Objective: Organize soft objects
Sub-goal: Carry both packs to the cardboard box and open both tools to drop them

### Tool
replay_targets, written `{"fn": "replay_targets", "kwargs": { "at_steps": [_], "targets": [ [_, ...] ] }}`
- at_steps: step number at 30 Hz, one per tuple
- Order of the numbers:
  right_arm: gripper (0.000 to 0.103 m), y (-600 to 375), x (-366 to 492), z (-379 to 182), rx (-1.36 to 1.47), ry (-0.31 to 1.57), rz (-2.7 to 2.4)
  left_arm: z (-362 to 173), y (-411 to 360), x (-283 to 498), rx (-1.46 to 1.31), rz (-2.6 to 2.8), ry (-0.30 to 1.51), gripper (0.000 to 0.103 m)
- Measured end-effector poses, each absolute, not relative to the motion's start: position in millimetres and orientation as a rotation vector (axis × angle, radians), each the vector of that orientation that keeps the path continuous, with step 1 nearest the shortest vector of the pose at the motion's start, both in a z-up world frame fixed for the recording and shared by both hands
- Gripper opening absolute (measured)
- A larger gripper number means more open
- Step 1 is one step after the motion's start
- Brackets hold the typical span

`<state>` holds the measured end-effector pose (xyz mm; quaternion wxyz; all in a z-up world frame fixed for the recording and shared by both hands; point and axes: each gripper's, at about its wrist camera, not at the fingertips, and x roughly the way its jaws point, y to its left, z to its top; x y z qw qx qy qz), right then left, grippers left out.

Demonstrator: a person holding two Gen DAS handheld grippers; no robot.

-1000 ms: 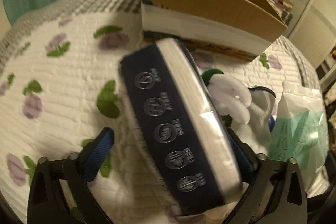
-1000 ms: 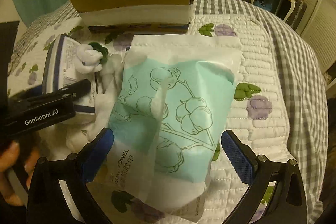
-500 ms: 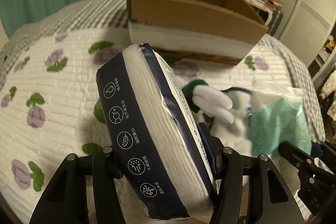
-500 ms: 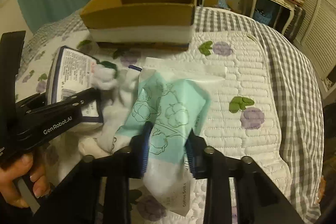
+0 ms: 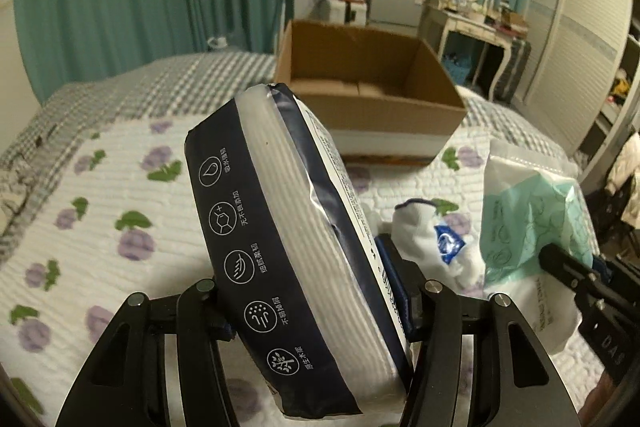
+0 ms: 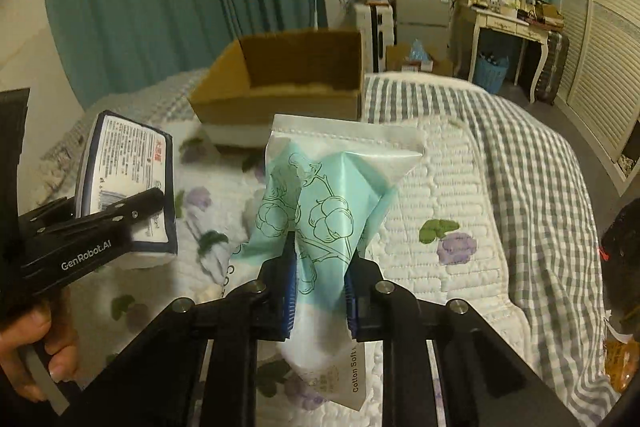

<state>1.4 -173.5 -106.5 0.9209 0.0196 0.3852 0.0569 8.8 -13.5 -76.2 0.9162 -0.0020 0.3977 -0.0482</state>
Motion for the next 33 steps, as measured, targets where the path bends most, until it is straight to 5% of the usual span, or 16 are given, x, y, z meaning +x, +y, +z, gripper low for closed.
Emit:
{"fn": "replay_targets", "kwargs": {
  "at_steps": [17,33],
  "targets": [
    [0.019,-164.2,-45.7,47.2,0.02,0.426,0.105,69.3,-0.1,-34.5,0.017,-0.197,0.47,0.055],
    [0.019,-140.4,14.3,124.4,-0.096,0.209,0.077,104.9,-7.8,46.1,0.046,-0.2,0.332,0.055]
  ]
}}
